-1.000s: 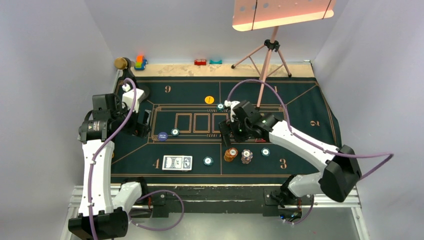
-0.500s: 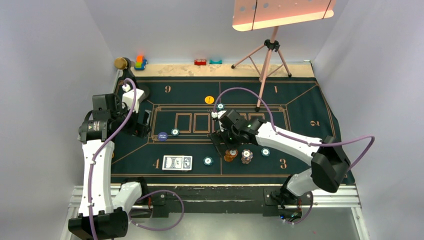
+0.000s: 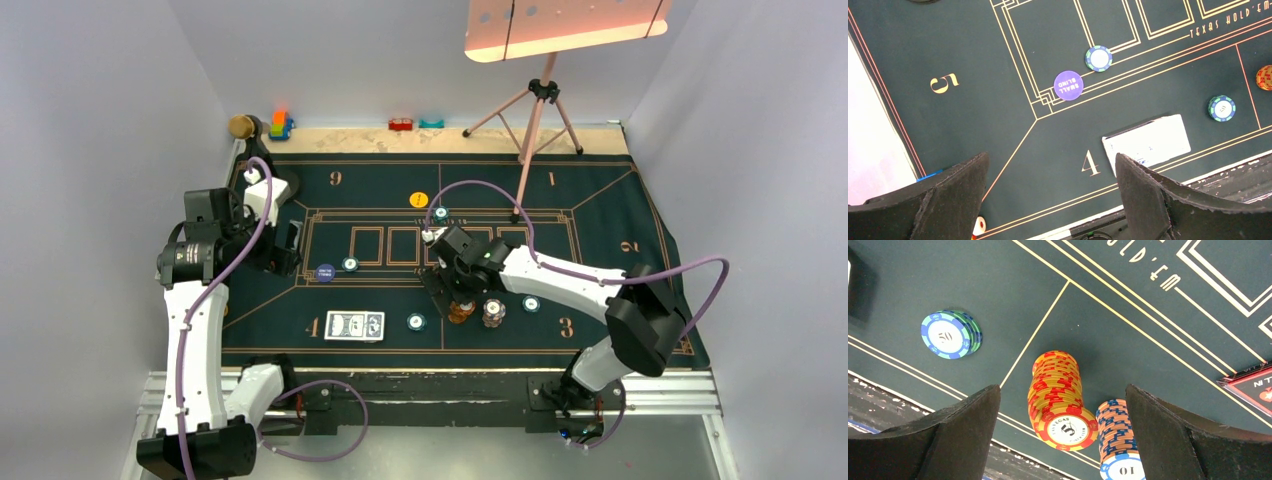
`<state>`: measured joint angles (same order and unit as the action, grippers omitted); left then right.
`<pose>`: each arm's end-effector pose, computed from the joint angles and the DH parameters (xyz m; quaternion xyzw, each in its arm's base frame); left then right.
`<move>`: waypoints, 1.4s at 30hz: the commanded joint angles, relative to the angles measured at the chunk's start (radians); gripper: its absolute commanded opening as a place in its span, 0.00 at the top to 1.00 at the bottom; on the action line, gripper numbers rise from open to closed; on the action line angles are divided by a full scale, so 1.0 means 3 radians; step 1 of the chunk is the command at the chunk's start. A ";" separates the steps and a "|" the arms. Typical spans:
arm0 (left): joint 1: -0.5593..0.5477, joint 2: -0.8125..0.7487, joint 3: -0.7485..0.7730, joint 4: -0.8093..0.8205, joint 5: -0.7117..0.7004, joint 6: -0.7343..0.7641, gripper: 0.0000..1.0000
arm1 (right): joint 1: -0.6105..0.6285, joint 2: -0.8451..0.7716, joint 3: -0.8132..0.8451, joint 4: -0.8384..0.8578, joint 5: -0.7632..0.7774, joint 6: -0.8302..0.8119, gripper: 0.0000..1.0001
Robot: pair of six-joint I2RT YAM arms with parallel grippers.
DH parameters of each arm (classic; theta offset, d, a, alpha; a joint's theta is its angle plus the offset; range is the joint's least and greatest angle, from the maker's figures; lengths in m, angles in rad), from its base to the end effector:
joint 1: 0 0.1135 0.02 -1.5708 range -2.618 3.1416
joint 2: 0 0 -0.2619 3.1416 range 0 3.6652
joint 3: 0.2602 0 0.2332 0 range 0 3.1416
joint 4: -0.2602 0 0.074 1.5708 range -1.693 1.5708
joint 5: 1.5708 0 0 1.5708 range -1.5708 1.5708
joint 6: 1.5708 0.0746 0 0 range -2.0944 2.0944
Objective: Distribute texas hold em gaming equipment
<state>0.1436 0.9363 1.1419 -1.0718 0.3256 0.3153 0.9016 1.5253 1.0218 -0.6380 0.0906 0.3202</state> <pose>0.1685 0.0003 0.3189 0.1351 0.9180 -0.0707 0.3662 0.1890 0.2281 0.1841 -0.2705 0.9379 0.0858 0.1997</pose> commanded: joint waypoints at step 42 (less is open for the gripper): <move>0.0016 -0.0075 0.0046 0.0034 -0.0063 0.0013 0.00 | 0.0283 -0.0008 0.0064 -0.0071 0.0293 0.0395 0.32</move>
<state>0.1436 0.9245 1.1419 -1.0714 0.3096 0.3157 0.9817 1.5246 0.9955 -0.6449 0.1661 0.4286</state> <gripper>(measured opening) 0.995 0.689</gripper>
